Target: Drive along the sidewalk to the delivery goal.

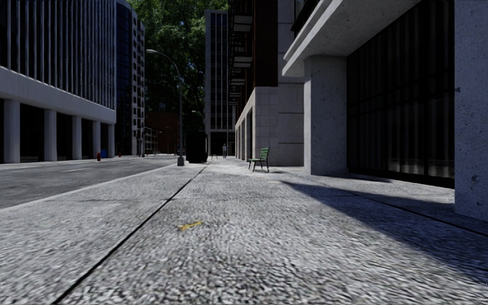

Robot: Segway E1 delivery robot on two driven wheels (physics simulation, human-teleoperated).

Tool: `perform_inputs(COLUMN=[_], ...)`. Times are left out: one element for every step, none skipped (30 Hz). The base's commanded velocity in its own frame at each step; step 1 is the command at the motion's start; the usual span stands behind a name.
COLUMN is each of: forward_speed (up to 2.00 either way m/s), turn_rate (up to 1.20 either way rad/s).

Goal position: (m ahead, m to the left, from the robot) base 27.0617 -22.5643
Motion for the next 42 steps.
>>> perform_inputs(forward_speed=[2.00, 2.00, 2.00, 2.00, 2.00, 2.00, 2.00, 2.00, 2.00, 2.00, 2.00, 2.00, 2.00, 2.00, 2.00, 2.00, 2.00, 2.00, 2.00, 2.00, 2.00, 2.00, 2.00, 2.00, 2.00, 2.00, 2.00, 2.00, 2.00, 2.00, 2.00, 2.00, 2.00, 2.00, 2.00, 2.00, 2.00, 2.00, 2.00, 2.00, 2.00, 2.00], turn_rate=[0.00, 0.00, 0.00, -0.03, -0.14, -0.17, -0.20, -0.20, -0.22, -0.23, -0.27, -0.27, -0.36, -0.41, -0.42, -0.42, -0.43, -0.43, -0.43, -0.43, -0.44, -0.44, -0.44, -0.44, -0.44, -0.44, -0.44, -0.41, -0.28, -0.14, -0.04, -0.04, 0.00, 0.00, 0.00, 0.00, 0.00, 0.00, 0.00, 0.00, 0.00, 0.00])
